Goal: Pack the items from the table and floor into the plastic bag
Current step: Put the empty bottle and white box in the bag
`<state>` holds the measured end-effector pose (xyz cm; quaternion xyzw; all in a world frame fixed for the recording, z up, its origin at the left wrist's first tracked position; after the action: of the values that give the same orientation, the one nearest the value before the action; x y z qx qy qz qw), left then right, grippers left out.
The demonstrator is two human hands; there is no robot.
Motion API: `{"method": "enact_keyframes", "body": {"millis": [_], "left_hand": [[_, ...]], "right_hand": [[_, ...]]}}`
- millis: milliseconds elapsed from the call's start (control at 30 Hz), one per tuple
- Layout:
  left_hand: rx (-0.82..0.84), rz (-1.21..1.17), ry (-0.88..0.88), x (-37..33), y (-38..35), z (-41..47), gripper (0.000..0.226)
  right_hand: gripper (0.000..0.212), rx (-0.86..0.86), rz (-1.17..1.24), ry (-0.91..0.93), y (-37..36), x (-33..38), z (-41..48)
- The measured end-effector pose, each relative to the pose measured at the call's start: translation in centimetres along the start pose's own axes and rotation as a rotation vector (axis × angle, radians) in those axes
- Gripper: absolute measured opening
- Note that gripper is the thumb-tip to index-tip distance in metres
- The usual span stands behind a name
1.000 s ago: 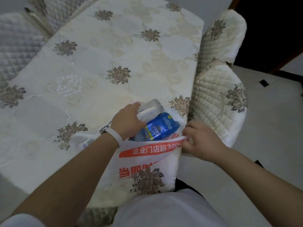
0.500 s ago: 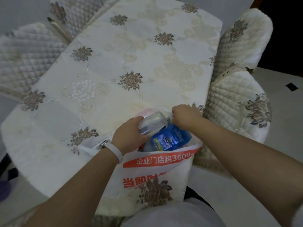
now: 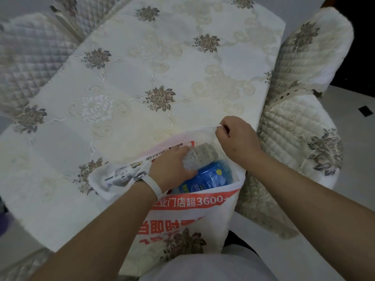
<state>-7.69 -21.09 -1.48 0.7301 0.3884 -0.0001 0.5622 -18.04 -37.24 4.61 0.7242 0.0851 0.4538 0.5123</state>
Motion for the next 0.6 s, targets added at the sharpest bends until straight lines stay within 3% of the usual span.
{"method": "enact_keyframes", "body": {"millis": [333,500,600], "left_hand": [[-0.117,0.124,-0.058,-0.2,-0.6,-0.7,0.078],[-0.142,0.050,-0.049,1.6,1.2,-3.5,0.060],[-0.131,0.154,-0.031,3.5,2.3,-6.0,0.049]], "right_hand": [[0.022,0.092,0.013,0.000,-0.5,-0.1,-0.3],[0.018,0.129,-0.040,-0.050,-0.4,-0.8,-0.9],[0.022,0.161,-0.086,-0.080,-0.4,-1.1,-1.5]]}}
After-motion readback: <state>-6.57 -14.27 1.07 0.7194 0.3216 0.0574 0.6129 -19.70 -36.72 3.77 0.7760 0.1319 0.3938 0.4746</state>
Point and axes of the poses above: each hand's wrist, its own z-axis towards the middle knuckle, its own y-axis out of the back of the hand, x = y × z, the point moved 5 cm from there along z, towards the middle knuckle, and after that the axes turned 2 degrees about x, right-handed, at the moved point
